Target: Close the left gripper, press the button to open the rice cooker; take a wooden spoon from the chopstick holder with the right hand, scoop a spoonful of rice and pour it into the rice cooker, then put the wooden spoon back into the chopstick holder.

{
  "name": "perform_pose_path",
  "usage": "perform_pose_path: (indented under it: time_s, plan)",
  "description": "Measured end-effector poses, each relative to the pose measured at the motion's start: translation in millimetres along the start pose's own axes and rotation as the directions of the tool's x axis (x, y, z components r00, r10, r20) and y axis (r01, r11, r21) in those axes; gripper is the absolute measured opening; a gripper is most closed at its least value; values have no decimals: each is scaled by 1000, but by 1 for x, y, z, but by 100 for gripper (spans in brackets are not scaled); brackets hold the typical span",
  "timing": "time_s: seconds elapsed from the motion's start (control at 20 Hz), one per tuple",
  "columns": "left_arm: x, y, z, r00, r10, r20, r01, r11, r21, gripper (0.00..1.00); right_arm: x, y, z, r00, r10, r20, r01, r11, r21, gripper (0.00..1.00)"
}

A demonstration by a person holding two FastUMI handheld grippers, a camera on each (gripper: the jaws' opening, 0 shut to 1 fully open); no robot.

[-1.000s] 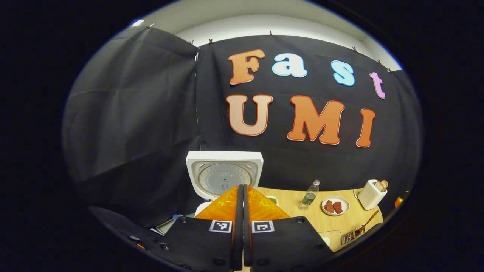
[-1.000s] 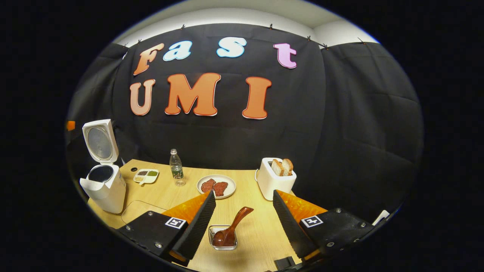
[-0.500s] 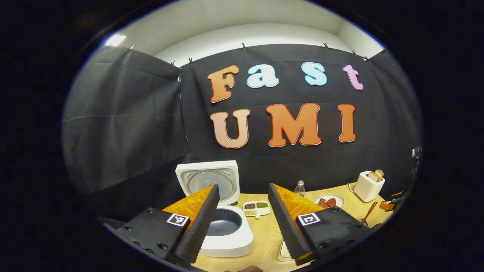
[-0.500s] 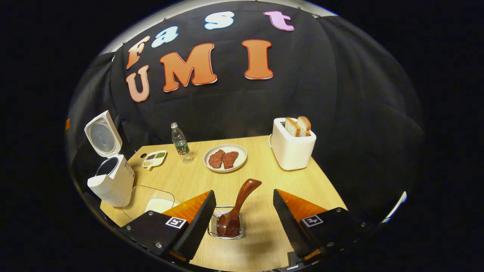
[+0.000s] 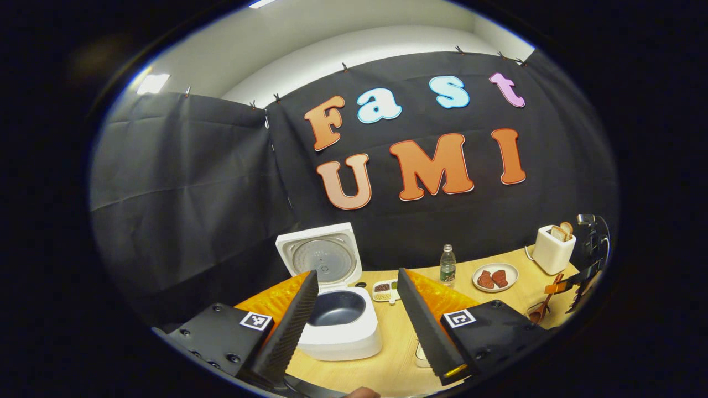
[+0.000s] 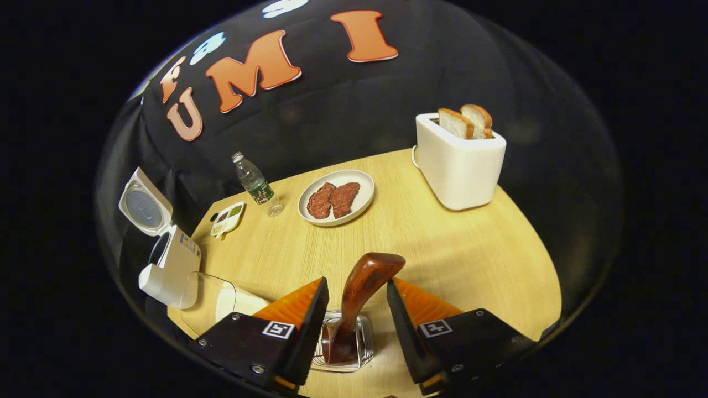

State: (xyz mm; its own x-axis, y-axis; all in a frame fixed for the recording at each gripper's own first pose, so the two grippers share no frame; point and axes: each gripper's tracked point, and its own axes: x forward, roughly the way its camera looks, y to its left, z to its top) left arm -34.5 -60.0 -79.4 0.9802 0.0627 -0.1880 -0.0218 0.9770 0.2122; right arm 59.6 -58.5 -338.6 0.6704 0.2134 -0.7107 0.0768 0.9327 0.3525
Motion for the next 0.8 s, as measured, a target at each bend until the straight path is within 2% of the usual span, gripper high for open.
perform_pose_path:
  time_s: [0.15, 0.2, 0.25, 0.3, 0.35, 0.4, 0.45, 0.55, 0.65, 0.8]
  plan:
    - [-4, 2, -2, 1000, 22, -13, -22, 1000, -16, 100, 6, 6, -1, 1000, 24, -11, -24, 999, 23, 47]
    - [-4, 2, -2, 1000, 23, -15, -23, 999, -24, 100, 8, 3, -2, 1000, 12, -20, -11, 1000, 24, 44]
    - [-3, 1, -2, 1000, 24, -14, -24, 999, -28, 100, 6, 2, -3, 1000, 7, -19, -6, 999, 49, 34]
    - [-2, 0, -2, 1000, 20, -12, -20, 999, -26, 93, 1, 3, -2, 1000, 3, -15, -2, 997, 80, 28]
    - [-1, -2, -2, 1000, 17, -6, -17, 1000, -21, 93, -3, 3, -3, 1000, -3, -3, 3, 995, 101, 24]
    - [-1, -4, -2, 1000, 8, 2, -8, 1000, -17, 97, -10, 5, -4, 1000, -3, 22, 1, 994, 108, 23]
    - [2, -6, -1, 1000, -6, 10, 6, 1000, -15, 97, -17, 8, -5, 999, -1, 52, -5, 994, 106, 21]
    - [12, -17, 2, 999, -44, 20, 44, 999, -15, 97, -32, 11, -9, 994, -1, 110, -10, 996, 94, 20]
    - [21, -22, 6, 997, -75, 37, 76, 997, -25, 92, -44, 10, -14, 986, -17, 163, 1, 995, 99, 20]
    - [32, -27, 9, 990, -127, 54, 128, 991, -29, 92, -47, 9, -18, 979, -49, 199, 22, 990, 136, 18]
